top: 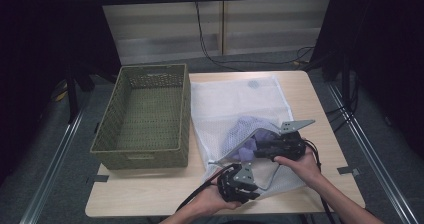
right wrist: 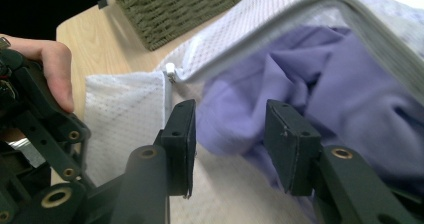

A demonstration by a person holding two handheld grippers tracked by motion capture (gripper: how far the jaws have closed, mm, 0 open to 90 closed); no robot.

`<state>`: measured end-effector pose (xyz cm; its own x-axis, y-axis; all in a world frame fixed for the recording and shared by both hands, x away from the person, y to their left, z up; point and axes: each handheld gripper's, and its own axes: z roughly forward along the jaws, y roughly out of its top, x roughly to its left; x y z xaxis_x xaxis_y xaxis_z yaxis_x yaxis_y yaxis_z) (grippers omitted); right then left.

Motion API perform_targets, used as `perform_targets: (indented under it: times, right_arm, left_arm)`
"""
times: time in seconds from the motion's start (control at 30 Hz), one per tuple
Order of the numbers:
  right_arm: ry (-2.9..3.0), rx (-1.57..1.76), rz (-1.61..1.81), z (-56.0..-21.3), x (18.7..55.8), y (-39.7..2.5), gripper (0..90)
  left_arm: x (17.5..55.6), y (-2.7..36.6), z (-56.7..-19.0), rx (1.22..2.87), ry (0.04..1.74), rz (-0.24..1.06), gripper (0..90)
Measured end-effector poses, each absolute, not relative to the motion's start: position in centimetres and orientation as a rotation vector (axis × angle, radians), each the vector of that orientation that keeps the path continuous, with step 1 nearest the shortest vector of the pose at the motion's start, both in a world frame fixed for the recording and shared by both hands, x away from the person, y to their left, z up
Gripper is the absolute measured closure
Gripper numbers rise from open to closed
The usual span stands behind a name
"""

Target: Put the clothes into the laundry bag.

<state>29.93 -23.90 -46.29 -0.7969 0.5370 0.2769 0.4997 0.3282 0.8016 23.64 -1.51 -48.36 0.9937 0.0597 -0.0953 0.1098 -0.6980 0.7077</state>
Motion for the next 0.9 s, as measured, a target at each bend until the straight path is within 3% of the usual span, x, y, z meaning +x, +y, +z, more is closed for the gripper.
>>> perform_targets:
  times: [0.13, 0.3, 0.5, 0.53, 0.63, 0.7, 0.9]
  right_arm:
    - [2.524, 0.996, 1.511, -46.5, 29.8, -24.5, 58.8]
    - [2.537, 0.988, 1.491, -47.0, 30.2, -24.3, 57.3]
    - [2.560, 0.990, 1.465, -47.5, 30.4, -23.9, 56.3]
    - [2.565, 0.987, 1.457, -47.7, 30.5, -23.7, 55.7]
    - [2.577, 0.990, 1.424, -48.2, 30.5, -23.5, 52.3]
    - [2.577, 0.993, 1.402, -48.5, 30.6, -23.4, 48.0]
    - [2.587, 0.984, 1.377, -49.0, 30.7, -23.1, 45.9]
  left_arm:
    - [23.7, -2.3, -48.6, 2.404, 0.088, -0.044, 69.7]
    - [23.7, -2.7, -49.4, 2.381, 0.092, -0.025, 59.7]
    - [24.0, -2.7, -49.5, 2.386, 0.113, 0.015, 57.9]
    - [24.0, -2.6, -49.4, 2.394, 0.114, 0.017, 59.7]
    - [24.0, -2.4, -49.5, 2.378, 0.123, -0.003, 82.1]
    - [24.2, -2.4, -49.5, 2.377, 0.141, -0.023, 87.8]
    - [24.3, -2.2, -49.7, 2.350, 0.179, -0.068, 90.0]
